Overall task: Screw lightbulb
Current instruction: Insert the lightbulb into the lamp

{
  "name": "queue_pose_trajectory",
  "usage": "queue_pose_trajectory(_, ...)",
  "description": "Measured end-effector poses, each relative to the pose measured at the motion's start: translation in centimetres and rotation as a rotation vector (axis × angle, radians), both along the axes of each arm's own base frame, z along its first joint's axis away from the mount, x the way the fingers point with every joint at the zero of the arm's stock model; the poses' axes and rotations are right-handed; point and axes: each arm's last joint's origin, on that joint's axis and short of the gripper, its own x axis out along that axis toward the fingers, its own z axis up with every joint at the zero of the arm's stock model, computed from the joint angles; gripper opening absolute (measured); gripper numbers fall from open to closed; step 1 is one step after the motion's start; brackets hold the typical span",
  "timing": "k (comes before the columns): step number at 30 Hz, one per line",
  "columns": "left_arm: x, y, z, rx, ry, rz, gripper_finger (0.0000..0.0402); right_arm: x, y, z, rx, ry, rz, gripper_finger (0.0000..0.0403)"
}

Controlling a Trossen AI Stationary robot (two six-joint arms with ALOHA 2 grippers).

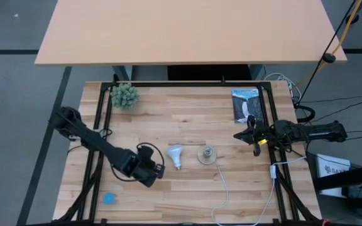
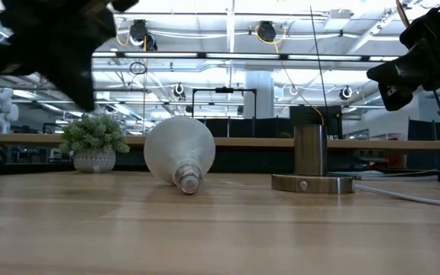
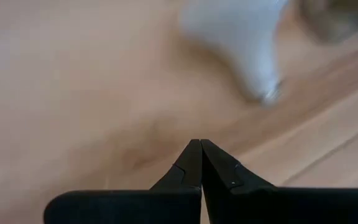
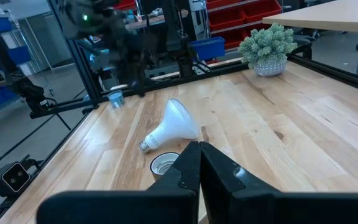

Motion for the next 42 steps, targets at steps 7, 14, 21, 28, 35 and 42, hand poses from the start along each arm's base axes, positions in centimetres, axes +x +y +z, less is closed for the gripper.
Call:
queue_pose_trajectory(7,0.7,0.3,-2.5,-0.024,0.165,-0.040,0.0000,0.0,0.0,0.0,0.000,0.000,0.000,0.0000)
queue_pose_trajectory(14,1.6,1.1,-3.9,0.019,0.208,-0.069,0.0000,0.0,0.0,0.0,0.000,0.000,0.000,0.0000)
queue_pose_trajectory(21,2.1,1.1,-5.2,-0.018,0.254,-0.046,0.0027,0.0,0.0,0.0,0.000,0.000,0.000,0.0000)
queue_pose_trajectory(28,2.7,0.6,-6.3,-0.088,0.254,-0.054,0.0094,0.0,0.0,0.0,0.000,0.000,0.000,0.0000)
queue_pose_trajectory(35,3.0,0.4,-6.3,-0.107,0.228,-0.034,0.0174,0.0,0.0,0.0,0.000,0.000,0.000,0.0000)
queue_pose_trajectory(42,3.2,0.4,-6.3,-0.077,0.196,-0.022,0.0223,0.0,0.0,0.0,0.000,0.000,0.000,0.0000)
